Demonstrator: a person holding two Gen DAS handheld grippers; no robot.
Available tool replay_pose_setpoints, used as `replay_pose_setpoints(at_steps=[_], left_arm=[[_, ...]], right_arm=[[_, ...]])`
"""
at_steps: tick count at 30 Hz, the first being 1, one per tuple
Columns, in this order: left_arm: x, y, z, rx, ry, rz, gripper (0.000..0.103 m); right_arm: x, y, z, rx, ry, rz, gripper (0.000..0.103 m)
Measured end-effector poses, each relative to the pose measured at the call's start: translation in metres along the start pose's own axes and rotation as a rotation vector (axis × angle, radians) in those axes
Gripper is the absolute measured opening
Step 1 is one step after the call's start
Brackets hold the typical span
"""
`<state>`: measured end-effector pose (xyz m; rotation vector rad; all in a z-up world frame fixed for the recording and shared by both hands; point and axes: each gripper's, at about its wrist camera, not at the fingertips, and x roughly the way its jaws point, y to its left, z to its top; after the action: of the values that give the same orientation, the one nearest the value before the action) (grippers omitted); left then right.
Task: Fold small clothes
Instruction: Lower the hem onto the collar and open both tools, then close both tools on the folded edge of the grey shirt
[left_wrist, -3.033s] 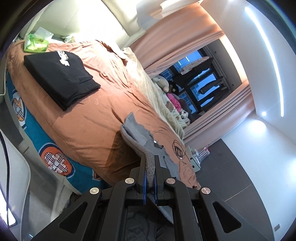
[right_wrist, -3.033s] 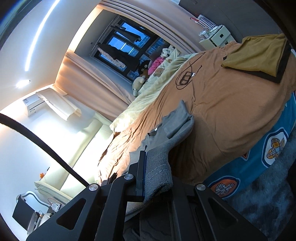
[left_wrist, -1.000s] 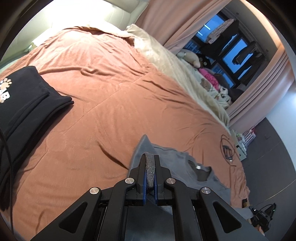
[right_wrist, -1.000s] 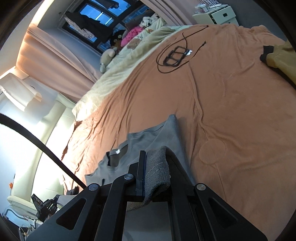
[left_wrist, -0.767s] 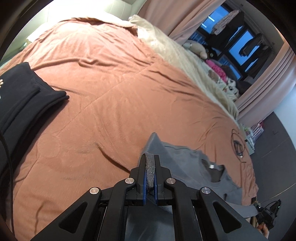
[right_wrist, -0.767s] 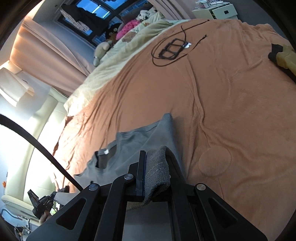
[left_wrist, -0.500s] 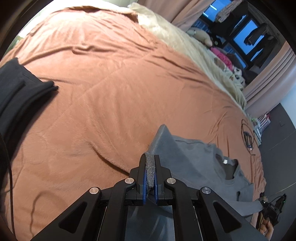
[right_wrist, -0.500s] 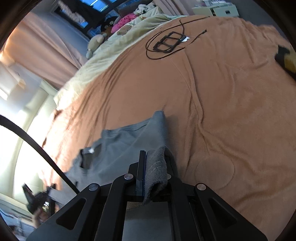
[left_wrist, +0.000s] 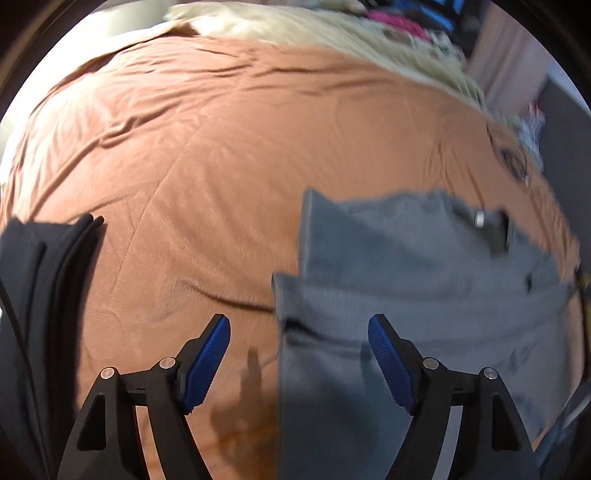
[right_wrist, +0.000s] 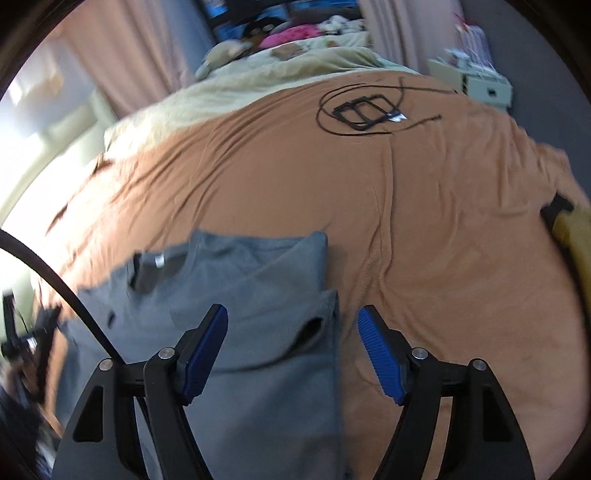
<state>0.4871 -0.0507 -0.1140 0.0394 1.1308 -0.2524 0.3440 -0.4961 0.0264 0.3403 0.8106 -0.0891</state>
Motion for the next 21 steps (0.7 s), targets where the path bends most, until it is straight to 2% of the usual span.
replay_pose_setpoints(at_steps=[7, 11, 16, 21], left_arm=[[0.007, -0.008, -0.014, 0.128, 0.072, 0.061, 0.079], [0.017, -0.012, -0.020, 0.205, 0.115, 0.113, 0.079], [0.038, -0.016, -0.019, 0.240, 0.153, 0.149, 0.079], [0.053, -0.016, -0.008, 0.244, 0.152, 0.159, 0.080]], right_arm=[[-0.009, 0.024, -0.006, -0.191, 0.075, -0.088, 0.072], [-0.002, 0.027, -0.006, -0.248, 0.120, -0.122, 0.072], [0.017, 0.033, -0.006, -0.295, 0.184, -0.128, 0.072], [0.050, 0.037, -0.001, -0.315, 0.242, -0.136, 0.072]])
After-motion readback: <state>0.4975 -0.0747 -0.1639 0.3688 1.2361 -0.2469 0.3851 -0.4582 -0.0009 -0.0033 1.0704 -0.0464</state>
